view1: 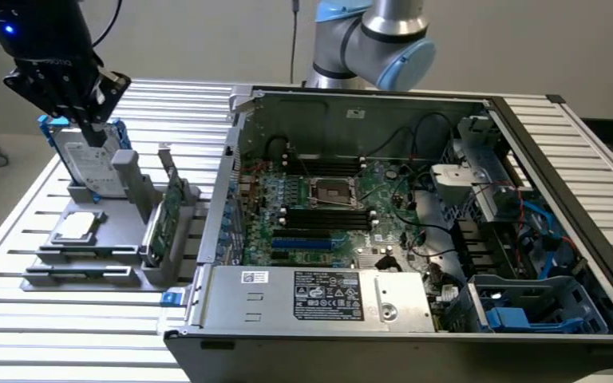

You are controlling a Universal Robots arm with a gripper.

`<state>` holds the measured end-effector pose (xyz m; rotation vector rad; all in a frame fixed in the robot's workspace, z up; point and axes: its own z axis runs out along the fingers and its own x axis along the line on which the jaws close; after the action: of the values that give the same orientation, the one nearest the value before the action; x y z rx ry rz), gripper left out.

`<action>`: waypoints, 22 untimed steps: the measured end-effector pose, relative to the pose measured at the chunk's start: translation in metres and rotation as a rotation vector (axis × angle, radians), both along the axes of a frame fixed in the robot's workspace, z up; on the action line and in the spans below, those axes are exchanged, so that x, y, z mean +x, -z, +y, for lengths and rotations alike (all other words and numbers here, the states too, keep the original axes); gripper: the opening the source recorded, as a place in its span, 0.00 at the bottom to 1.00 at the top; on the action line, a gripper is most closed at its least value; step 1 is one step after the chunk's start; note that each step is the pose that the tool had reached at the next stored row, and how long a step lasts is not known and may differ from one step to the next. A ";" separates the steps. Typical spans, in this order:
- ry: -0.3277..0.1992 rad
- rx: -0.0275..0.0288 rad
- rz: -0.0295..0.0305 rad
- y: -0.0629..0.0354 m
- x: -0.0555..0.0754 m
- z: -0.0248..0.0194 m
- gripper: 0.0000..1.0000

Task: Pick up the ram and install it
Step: 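Reach for the ram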

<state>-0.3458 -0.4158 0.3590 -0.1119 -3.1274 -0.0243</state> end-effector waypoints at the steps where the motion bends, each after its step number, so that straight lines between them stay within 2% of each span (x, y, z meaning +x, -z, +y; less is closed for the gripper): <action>1: 0.000 0.0000 0.0007 0.0015 -0.002 -0.0027 0.11; 15: 0.000 0.0001 0.0084 0.0194 -0.023 -0.0381 0.11; 18: 0.000 0.0000 0.0105 0.0229 -0.028 -0.0427 0.11; 22: -0.004 0.0001 0.0139 0.0263 -0.032 -0.0451 0.11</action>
<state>-0.3776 -0.4609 0.3326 -0.1057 -3.1137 -0.0236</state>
